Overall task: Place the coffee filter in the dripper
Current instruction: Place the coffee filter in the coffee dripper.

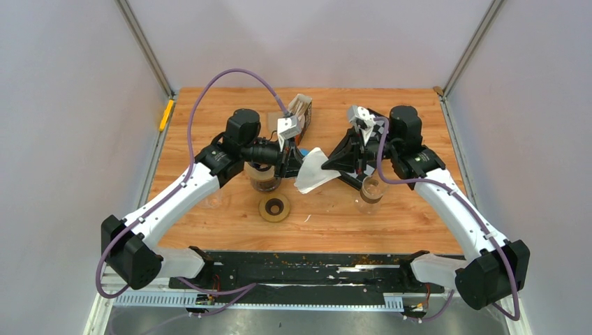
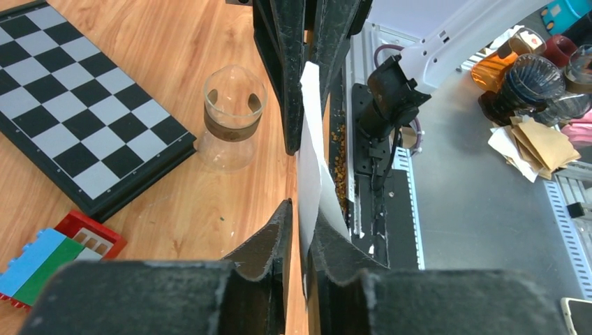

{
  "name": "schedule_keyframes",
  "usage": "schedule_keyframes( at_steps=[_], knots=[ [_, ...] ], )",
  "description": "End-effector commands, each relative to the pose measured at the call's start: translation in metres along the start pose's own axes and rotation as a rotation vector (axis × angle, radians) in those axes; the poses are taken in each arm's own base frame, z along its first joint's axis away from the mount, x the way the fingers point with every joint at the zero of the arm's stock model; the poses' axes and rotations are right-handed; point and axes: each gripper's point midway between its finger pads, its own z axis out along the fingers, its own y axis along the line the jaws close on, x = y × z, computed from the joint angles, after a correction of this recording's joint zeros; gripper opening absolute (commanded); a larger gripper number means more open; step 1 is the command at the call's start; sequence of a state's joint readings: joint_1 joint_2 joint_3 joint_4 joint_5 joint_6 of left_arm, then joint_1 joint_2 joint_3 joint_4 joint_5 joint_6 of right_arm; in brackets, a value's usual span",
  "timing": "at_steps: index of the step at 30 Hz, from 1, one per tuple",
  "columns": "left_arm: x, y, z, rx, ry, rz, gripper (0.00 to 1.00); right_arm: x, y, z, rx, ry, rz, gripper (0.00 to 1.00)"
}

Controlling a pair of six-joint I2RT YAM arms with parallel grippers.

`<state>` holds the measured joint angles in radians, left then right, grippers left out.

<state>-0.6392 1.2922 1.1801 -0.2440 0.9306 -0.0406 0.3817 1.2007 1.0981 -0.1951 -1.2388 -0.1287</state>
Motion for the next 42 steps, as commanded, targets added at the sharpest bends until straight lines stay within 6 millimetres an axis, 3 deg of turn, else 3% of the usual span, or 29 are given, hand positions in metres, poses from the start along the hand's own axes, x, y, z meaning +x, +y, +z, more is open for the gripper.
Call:
schedule_keyframes(
  at_steps=[1,6,9,11,14,15,21,25,28,34,42],
  knots=[
    [-0.017,-0.011,-0.006,0.027,-0.046,0.040,0.16,-0.006,0.001,-0.001,-0.010,-0.018,-0.047,0.00],
    [-0.015,-0.013,-0.006,0.037,-0.048,0.029,0.02,-0.008,-0.003,-0.001,0.006,-0.018,-0.038,0.00],
    [-0.014,-0.010,-0.006,0.015,-0.048,0.013,0.00,-0.011,-0.010,0.000,0.046,-0.018,-0.027,0.03],
    [-0.015,-0.007,-0.007,-0.009,-0.048,-0.007,0.00,-0.014,-0.023,-0.002,0.125,-0.015,-0.010,0.16],
    [-0.018,0.003,-0.009,-0.087,-0.049,-0.029,0.00,-0.026,-0.050,-0.010,0.292,0.005,-0.013,0.56],
    [-0.020,0.012,-0.011,-0.144,-0.051,-0.038,0.00,-0.028,-0.062,-0.015,0.367,0.017,-0.014,0.65],
    [-0.035,0.067,-0.035,-0.517,-0.055,-0.107,0.00,-0.049,-0.107,-0.041,0.682,0.066,-0.014,0.82],
    [-0.041,0.084,-0.040,-0.623,-0.071,-0.191,0.00,-0.056,-0.115,-0.037,0.758,0.091,-0.030,0.86],
    [-0.043,0.093,-0.037,-0.659,-0.103,-0.272,0.00,-0.057,-0.112,-0.023,0.754,0.108,-0.039,0.88],
    [-0.061,0.103,-0.035,-0.707,-0.200,-0.404,0.00,-0.051,-0.102,0.005,0.708,0.147,-0.050,0.89],
    [-0.066,0.114,-0.038,-0.773,-0.286,-0.530,0.00,-0.037,-0.098,0.017,0.676,0.177,-0.053,0.89]
  ],
)
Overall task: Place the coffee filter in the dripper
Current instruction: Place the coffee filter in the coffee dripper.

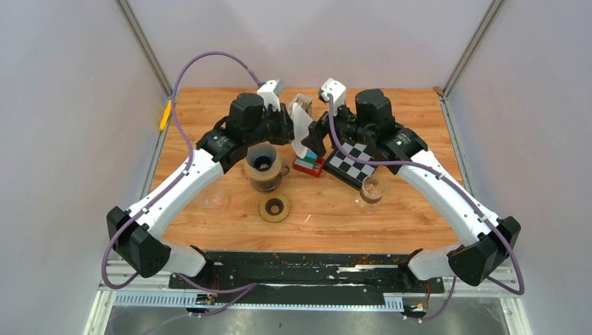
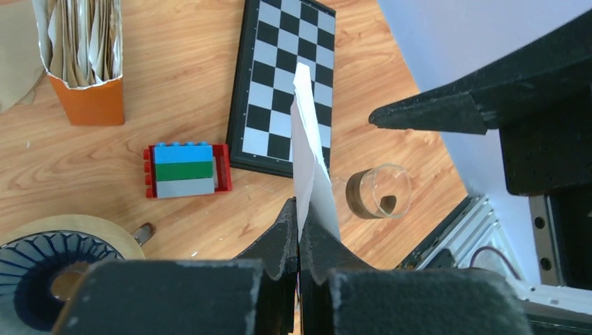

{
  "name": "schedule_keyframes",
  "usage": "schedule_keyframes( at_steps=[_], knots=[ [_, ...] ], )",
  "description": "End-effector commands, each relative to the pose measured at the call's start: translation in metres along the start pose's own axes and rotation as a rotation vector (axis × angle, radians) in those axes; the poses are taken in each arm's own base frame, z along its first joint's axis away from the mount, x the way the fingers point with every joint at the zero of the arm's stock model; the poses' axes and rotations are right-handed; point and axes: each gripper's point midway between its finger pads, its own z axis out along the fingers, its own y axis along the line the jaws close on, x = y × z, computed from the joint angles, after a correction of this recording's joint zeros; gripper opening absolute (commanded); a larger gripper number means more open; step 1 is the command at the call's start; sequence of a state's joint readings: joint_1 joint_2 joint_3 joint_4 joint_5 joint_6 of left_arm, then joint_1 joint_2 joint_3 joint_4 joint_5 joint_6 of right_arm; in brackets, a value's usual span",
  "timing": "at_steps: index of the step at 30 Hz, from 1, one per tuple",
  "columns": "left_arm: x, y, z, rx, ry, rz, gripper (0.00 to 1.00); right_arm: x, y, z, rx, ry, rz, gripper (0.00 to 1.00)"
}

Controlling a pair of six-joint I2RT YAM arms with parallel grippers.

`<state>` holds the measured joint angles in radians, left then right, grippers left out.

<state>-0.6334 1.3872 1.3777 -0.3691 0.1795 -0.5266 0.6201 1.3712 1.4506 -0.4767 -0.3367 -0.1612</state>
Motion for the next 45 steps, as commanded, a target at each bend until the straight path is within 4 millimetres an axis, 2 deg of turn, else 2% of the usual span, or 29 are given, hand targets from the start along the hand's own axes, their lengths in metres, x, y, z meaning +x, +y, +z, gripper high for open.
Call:
schedule_keyframes(
  at_steps=[1,10,16,27,45],
  knots=[
    [-0.030,-0.010,-0.004,-0.007,-0.101,-0.111,0.00,-0.010,-0.001,0.000,0.023,-0.028,-0.031,0.88],
    [-0.022,-0.008,0.004,-0.022,-0.087,-0.169,0.00,-0.003,0.007,0.015,0.006,0.002,-0.029,0.86],
    [-0.019,-0.006,0.006,-0.035,-0.082,-0.181,0.00,-0.004,0.009,0.018,0.007,0.005,-0.027,0.86],
    [-0.019,-0.008,0.004,-0.026,-0.090,-0.180,0.00,-0.006,-0.003,0.019,0.077,0.007,-0.022,0.79],
    [-0.014,-0.009,0.004,-0.005,-0.090,-0.133,0.00,-0.021,-0.024,0.005,0.200,-0.012,-0.054,0.65]
  ],
)
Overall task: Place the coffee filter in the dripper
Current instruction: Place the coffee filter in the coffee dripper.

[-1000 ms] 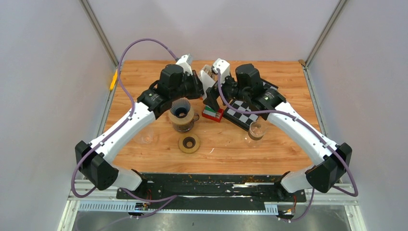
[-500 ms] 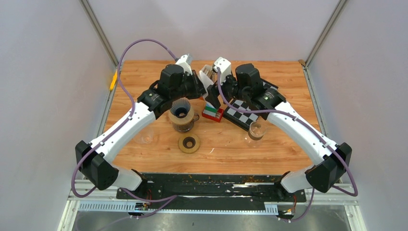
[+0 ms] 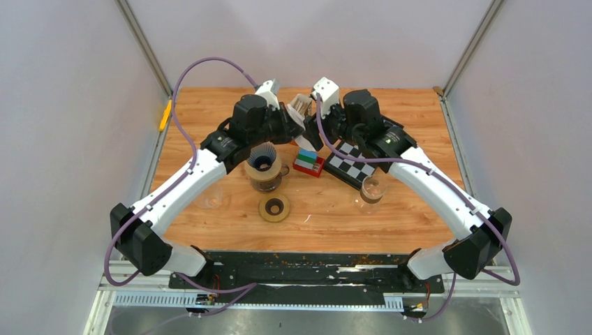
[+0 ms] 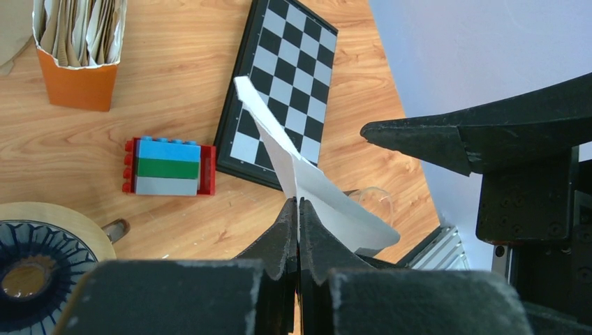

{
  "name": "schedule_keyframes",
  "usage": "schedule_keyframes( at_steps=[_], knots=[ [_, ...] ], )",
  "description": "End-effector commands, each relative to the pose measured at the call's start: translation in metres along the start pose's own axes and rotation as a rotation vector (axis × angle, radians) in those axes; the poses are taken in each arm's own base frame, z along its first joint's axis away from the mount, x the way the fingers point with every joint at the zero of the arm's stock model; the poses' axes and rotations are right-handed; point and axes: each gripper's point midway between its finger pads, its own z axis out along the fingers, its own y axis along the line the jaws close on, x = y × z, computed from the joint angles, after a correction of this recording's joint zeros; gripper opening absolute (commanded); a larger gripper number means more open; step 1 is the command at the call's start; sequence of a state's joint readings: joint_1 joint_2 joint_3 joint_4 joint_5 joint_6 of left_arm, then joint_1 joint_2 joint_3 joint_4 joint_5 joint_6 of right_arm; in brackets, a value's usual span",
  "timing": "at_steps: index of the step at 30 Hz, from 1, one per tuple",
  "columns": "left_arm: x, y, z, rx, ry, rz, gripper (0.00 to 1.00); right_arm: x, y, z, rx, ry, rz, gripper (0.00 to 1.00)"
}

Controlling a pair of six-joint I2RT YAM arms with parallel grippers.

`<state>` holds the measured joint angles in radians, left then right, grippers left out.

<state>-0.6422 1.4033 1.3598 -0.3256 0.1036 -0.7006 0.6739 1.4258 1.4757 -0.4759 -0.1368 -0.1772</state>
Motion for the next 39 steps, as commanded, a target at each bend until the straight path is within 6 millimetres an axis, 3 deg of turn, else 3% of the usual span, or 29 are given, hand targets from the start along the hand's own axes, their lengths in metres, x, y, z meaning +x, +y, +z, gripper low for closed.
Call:
schedule_keyframes(
  at_steps=[1,15,22,26,33,39],
  knots=[
    [-0.009,-0.014,-0.007,0.053,-0.043,0.035,0.00,-0.029,-0.010,-0.012,0.061,-0.065,-0.020,0.64],
    [-0.007,-0.018,-0.006,0.058,-0.042,0.066,0.00,-0.026,-0.007,0.000,0.056,-0.038,0.002,0.52],
    [-0.007,-0.017,-0.006,0.041,-0.044,0.077,0.00,-0.019,-0.010,0.009,0.146,-0.001,-0.082,0.46],
    [-0.008,-0.013,-0.007,0.018,-0.051,0.083,0.00,-0.022,-0.011,0.009,0.208,0.004,-0.145,0.37],
    [-0.009,-0.002,-0.009,-0.037,-0.065,0.095,0.00,-0.026,-0.011,0.010,0.272,0.014,-0.223,0.05],
    [-0.011,0.017,-0.009,-0.134,-0.077,0.113,0.00,-0.026,-0.015,0.009,0.317,0.020,-0.245,0.00]
  ],
)
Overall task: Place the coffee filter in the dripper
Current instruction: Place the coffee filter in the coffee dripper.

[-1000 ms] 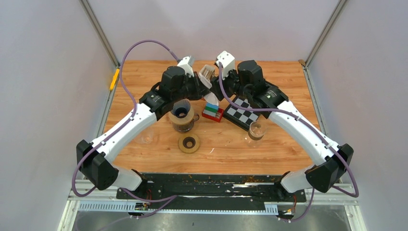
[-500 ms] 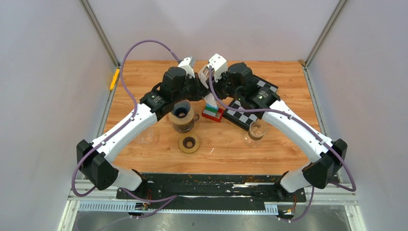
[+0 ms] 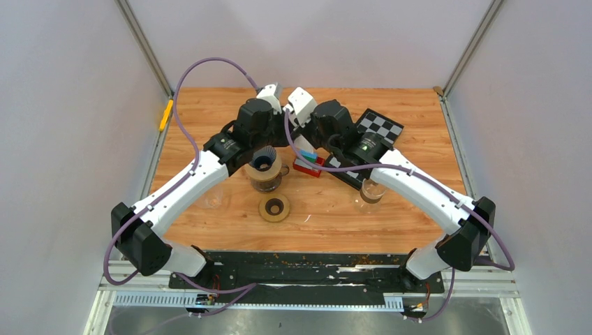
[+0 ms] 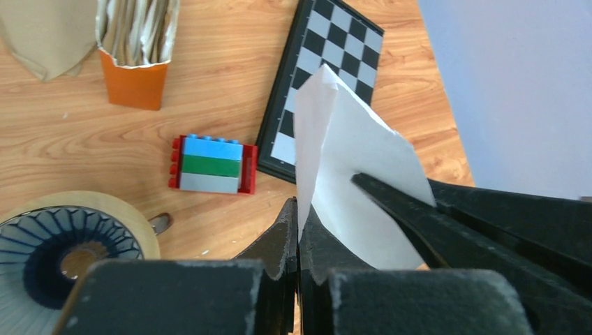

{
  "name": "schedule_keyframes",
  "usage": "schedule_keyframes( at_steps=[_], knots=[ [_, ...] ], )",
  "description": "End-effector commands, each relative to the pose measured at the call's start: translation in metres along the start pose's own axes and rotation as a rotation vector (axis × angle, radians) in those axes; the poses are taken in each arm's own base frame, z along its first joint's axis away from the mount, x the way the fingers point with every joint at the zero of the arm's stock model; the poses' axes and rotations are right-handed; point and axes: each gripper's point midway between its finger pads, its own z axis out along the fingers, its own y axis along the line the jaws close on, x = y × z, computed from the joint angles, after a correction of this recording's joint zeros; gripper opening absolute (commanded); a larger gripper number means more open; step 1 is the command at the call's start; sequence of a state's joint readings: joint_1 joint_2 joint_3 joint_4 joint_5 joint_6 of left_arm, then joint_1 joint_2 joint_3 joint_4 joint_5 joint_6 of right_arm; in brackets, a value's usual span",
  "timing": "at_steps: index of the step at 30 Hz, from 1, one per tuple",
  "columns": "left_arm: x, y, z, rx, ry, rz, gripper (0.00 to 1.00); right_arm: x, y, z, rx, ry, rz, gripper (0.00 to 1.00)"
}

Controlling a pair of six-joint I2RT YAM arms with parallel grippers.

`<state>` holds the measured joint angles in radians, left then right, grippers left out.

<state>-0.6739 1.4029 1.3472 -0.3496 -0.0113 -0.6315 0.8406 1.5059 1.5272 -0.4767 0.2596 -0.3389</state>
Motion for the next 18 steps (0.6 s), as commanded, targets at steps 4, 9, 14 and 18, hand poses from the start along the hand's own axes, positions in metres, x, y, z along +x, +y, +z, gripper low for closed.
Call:
schedule_keyframes(
  at_steps=[4,9,14,18],
  knots=[
    [-0.016,0.011,-0.011,-0.082,-0.061,0.042,0.00,-0.022,-0.023,-0.007,0.111,-0.050,-0.007,0.00],
    [-0.017,0.014,-0.011,-0.097,-0.063,0.048,0.00,-0.021,-0.024,-0.008,0.116,-0.053,-0.005,0.00],
    [-0.018,0.017,-0.011,-0.111,-0.071,0.057,0.00,-0.018,-0.023,-0.009,0.119,-0.051,-0.005,0.00],
    [-0.021,0.019,-0.014,-0.119,-0.084,0.066,0.00,-0.015,-0.023,-0.010,0.119,-0.051,-0.005,0.00]
  ],
)
